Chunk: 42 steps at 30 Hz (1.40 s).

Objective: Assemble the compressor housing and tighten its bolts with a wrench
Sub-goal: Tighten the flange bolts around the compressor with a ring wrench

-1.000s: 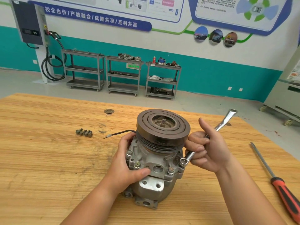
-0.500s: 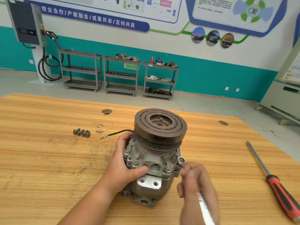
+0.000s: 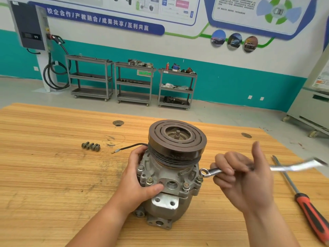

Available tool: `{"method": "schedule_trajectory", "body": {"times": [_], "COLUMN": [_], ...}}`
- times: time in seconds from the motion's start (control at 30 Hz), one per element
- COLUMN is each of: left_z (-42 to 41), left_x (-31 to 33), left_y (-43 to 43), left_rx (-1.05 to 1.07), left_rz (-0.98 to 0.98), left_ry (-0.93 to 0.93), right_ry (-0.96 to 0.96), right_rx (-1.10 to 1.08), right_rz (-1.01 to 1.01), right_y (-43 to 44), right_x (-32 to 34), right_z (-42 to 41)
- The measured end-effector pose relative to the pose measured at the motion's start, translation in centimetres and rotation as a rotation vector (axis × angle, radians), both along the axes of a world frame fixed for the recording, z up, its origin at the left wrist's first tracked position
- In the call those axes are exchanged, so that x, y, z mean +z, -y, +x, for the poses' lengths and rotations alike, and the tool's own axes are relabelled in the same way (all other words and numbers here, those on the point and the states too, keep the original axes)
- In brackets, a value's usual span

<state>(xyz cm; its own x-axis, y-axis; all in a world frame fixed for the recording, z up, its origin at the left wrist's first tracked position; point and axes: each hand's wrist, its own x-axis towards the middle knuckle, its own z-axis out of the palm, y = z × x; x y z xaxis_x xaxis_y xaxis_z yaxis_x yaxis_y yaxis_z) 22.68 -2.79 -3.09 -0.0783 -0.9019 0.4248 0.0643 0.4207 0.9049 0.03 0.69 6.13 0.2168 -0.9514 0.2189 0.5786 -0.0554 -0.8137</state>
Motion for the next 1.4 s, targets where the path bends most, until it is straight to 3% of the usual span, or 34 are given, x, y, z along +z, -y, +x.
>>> {"method": "schedule_trajectory", "body": {"times": [0.17, 0.3, 0.43, 0.57, 0.7, 0.77, 0.83, 0.9, 1.0, 1.07, 1.17, 1.4], "left_z": [0.1, 0.0, 0.0, 0.0, -0.1, -0.1, -0.1, -0.1, -0.1, -0.1, -0.1, 0.0], "left_x": [0.2, 0.4, 0.5, 0.4, 0.6, 0.6, 0.5, 0.5, 0.4, 0.4, 0.5, 0.6], "left_y": [-0.2, -0.3, -0.4, -0.4, -0.4, -0.4, -0.3, -0.4, -0.4, -0.4, -0.4, -0.5], "left_rx": [-0.009, -0.017, -0.019, -0.011, 0.012, 0.017, 0.013, 0.013, 0.016, 0.022, 0.023, 0.026], "left_rz": [-0.007, -0.007, -0.010, -0.003, -0.003, -0.004, -0.003, -0.007, -0.004, -0.001, 0.010, 0.027], "left_ry": [0.008, 0.017, 0.023, 0.029, 0.041, 0.038, 0.025, 0.012, 0.018, 0.044, 0.050, 0.033], "right_ry": [-0.069, -0.016, -0.020, -0.030, 0.019, -0.069, -0.308, -0.512, -0.380, -0.198, -0.003, -0.054], "right_rx": [0.327, 0.605, 0.599, 0.162, -0.292, -0.508, -0.712, -0.818, -0.838, -0.772, -0.457, 0.157], "right_rz": [0.122, 0.112, 0.114, 0.194, 0.005, -0.039, -0.075, -0.246, -0.278, -0.174, -0.046, 0.147], "right_y": [4.8, 6.5, 6.0, 2.8, -1.8, -3.6, -4.9, -5.9, -6.2, -5.7, -4.8, 1.8], "right_x": [-0.2, -1.0, -0.8, -0.7, -2.0, -2.7, -3.8, -4.4, -4.3, -3.2, -0.9, 0.5], "right_z": [-0.5, -0.2, -0.2, 0.3, 2.2, 3.8, 5.7, 8.0, 8.7, 7.1, 4.1, -0.3]}}
